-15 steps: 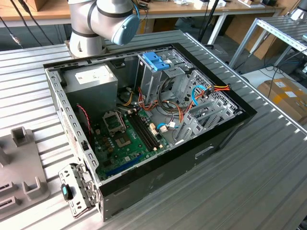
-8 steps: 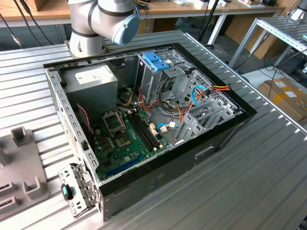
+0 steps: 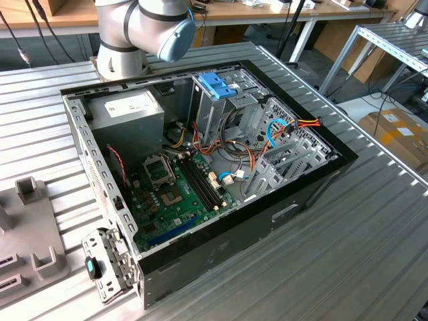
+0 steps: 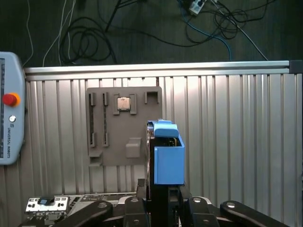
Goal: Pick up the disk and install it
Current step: 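Pick up the disk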
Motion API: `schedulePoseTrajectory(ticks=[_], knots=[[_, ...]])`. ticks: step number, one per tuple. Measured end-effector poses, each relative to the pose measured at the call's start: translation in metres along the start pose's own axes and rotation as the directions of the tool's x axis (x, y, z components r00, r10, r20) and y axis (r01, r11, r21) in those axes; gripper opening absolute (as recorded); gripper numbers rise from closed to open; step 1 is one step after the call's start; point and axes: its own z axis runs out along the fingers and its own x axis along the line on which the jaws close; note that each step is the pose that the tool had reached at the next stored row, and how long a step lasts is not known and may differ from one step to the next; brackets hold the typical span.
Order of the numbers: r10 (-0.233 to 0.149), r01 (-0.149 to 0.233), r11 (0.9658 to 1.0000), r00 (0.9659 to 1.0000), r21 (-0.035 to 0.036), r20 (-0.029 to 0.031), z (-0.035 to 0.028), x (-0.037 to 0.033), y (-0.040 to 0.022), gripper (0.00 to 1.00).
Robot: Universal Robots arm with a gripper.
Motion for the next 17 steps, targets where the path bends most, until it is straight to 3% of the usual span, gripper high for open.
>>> schedulePoseTrajectory(ticks=[5,7,9,12,14,17], knots=[[0.0,0.0,1.0,1.0,0.0001,0.0,0.0004,-0.0007,-0.019,0.35],[0.0,0.0,1.0,1.0,-0.0001,-0.0001,0.0007,-0.0013,-0.0351,0.35],[0.0,0.0,1.0,1.0,0.0,0.0,0.001,-0.0016,-0.0433,0.35],[0.0,0.0,1.0,1.0,0.0,0.0,0.0015,-0.0025,-0.0684,0.35],[0.0,0.0,1.0,1.0,0.0001,0.0,0.0018,-0.003,-0.0804,0.35],[0.0,0.0,1.0,1.0,0.0001,0.0001,0.0024,-0.0039,-0.1057,0.35]])
